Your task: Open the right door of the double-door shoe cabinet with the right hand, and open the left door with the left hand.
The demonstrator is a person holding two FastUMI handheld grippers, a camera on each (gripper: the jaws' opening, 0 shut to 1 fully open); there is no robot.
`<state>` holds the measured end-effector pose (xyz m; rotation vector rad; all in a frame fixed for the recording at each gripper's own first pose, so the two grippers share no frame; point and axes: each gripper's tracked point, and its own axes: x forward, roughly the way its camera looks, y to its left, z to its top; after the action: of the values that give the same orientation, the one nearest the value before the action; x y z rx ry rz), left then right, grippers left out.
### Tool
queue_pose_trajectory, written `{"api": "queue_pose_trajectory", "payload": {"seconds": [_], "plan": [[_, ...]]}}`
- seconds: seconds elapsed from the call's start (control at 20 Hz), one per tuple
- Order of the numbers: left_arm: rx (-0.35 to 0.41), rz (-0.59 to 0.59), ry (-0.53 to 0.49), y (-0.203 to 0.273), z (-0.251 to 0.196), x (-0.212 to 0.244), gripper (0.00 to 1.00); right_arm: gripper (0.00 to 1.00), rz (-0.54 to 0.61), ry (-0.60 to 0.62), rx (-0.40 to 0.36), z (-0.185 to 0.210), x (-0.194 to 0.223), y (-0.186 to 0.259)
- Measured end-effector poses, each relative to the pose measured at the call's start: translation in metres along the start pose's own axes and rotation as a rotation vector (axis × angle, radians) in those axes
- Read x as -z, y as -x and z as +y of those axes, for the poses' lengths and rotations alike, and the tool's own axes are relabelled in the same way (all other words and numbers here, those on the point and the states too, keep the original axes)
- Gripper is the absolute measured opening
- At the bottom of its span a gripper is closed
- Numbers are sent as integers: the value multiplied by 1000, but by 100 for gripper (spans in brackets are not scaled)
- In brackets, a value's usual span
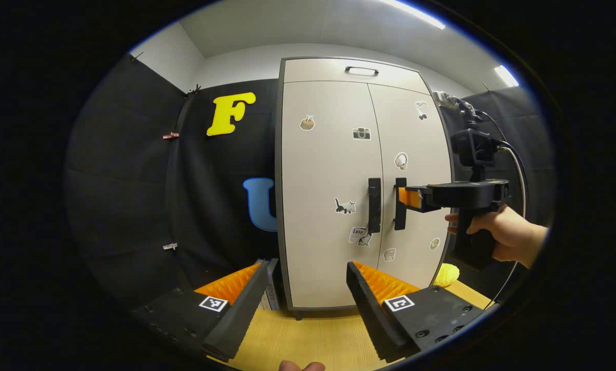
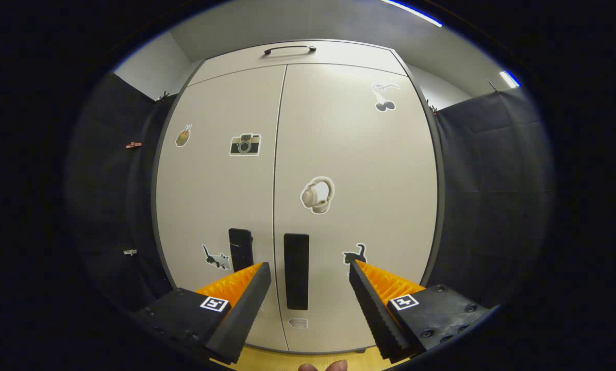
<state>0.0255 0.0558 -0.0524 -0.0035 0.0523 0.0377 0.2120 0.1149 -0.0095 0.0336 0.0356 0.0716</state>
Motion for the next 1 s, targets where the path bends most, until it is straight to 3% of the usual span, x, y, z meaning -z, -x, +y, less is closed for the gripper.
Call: {"api": "queue_pose_trajectory", "payload": {"seconds": [0.4,0.5,0.6,0.65,0.7,0.8,0.85,0.9,1.0], "plan": [[-30,23,25,-4,22,14,95,98,61,-15,24,6,31,-42],[-35,28,32,-3,26,16,95,93,59,-16,25,6,33,-48],[-40,32,32,-2,30,17,95,79,69,-24,25,7,35,-52],[-43,31,32,-1,32,17,95,64,85,-34,31,6,39,-54],[-45,30,32,0,33,17,95,57,79,-48,30,8,37,-52],[-52,25,34,2,35,16,95,52,96,-54,29,11,38,-54],[-57,23,34,4,36,15,95,37,88,-39,48,11,39,-56],[-62,23,32,7,36,15,95,37,97,-25,74,10,39,-50],[-75,17,22,11,37,13,95,27,94,-8,105,8,40,-49]]}}
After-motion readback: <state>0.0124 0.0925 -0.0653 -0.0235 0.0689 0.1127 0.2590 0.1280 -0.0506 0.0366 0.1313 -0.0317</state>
